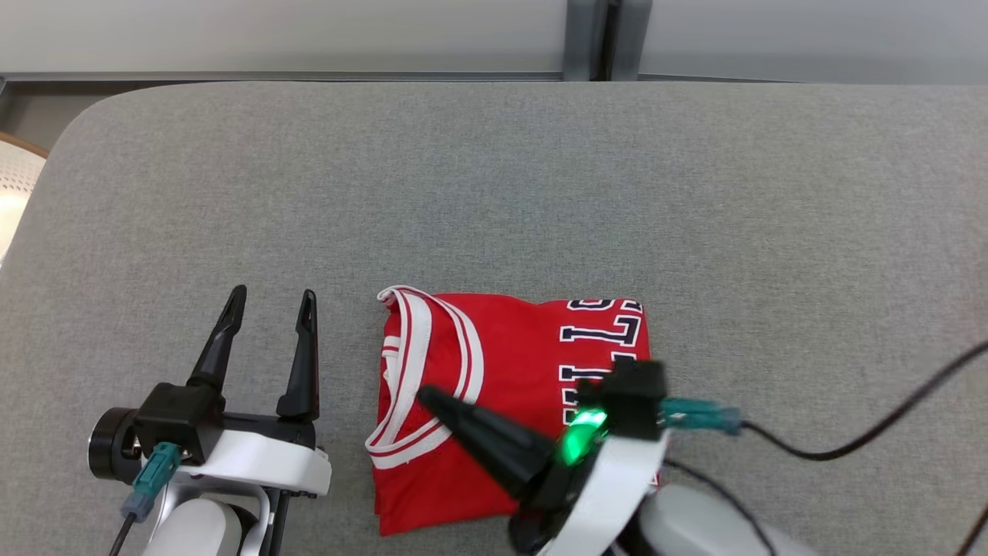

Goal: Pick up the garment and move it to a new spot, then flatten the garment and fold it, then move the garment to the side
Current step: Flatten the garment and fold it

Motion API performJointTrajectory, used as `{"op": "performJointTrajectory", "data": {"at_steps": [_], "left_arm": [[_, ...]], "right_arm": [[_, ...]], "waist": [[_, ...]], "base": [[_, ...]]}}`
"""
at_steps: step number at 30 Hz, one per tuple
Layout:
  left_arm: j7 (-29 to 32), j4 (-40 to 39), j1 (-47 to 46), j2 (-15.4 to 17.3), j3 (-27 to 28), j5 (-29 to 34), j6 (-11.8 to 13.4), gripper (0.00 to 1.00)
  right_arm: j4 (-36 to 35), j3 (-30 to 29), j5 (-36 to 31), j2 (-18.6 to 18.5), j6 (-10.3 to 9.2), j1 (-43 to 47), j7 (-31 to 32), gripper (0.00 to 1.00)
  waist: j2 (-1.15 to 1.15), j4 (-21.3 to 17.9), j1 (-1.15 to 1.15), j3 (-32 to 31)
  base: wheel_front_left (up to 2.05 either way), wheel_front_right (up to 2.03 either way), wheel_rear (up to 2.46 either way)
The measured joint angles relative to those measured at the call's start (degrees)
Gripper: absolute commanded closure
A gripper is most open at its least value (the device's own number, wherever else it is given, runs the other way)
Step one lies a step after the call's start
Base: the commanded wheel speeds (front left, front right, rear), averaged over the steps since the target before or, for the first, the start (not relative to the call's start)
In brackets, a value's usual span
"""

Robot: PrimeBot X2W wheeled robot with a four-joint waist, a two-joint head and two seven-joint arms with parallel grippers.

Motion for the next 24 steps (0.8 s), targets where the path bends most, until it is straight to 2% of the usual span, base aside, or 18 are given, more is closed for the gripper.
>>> {"op": "performJointTrajectory", "data": {"at_steps": [1, 2, 3, 4, 5, 15, 16, 20, 24], "left_arm": [[0.0, 0.0, -0.1, 0.1, 0.1, 0.0, 0.0, 0.00], [-0.1, 0.0, -0.2, 0.1, 0.1, 0.0, 0.1, 0.00], [-0.1, 0.0, -0.2, 0.2, 0.1, 0.0, 0.1, 0.00], [-0.1, -0.1, -0.3, 0.3, 0.2, 0.0, 0.1, 0.00], [-0.1, -0.1, -0.3, 0.4, 0.3, 0.0, 0.3, 0.00], [0.0, -0.6, -0.2, 1.7, 1.2, -0.5, 0.6, 0.00], [0.0, -0.6, -0.1, 2.0, 1.5, -0.7, 0.7, 0.00], [0.0, -0.6, 0.7, 2.4, 1.9, -1.3, 1.0, 0.00], [0.1, -0.7, 2.3, 3.2, 2.3, -1.7, 1.0, 0.00]], "right_arm": [[-0.8, -1.0, 0.1, -0.6, 0.00, 0.0, -1.1, 0.89], [-1.2, -2.4, -0.1, -1.2, 0.00, 0.1, -2.1, 0.67], [-1.6, -3.8, -0.2, -1.8, 0.00, 0.2, -3.0, 0.53], [-1.7, -5.4, -0.5, -2.4, 0.00, 0.3, -3.8, 0.19], [-1.7, -7.1, -1.0, -3.0, 0.00, 0.7, -4.5, 0.00], [1.6, -29.3, -8.4, -6.4, 0.00, 8.3, -9.1, 0.00], [1.7, -33.8, -10.9, -6.9, 0.00, 10.1, -9.4, 0.00], [1.7, -42.4, -16.6, -8.0, 0.00, 14.1, -9.3, 0.00], [0.0, -48.8, -21.3, -7.3, 0.00, 17.7, -7.6, 0.00]], "waist": [[0.00, -0.2, 0.00, -0.1], [0.00, -0.4, 0.00, -0.2], [0.00, -0.6, 0.00, -0.2], [0.00, -0.8, 0.00, -0.3], [0.00, -1.0, 0.00, -0.4], [0.00, -3.1, 0.00, -1.4], [0.00, -3.4, 0.00, -1.8], [0.00, -4.1, 0.00, -2.8], [0.00, -5.2, 0.00, -4.0]], "base": [[0.00, 0.00, 0.00], [0.00, 0.00, 0.00], [0.00, 0.00, 0.00], [0.00, 0.00, 0.00], [0.00, 0.00, 0.00], [0.00, 0.00, 0.00], [0.00, 0.00, 0.00], [0.00, 0.00, 0.00], [0.00, 0.00, 0.00]]}}
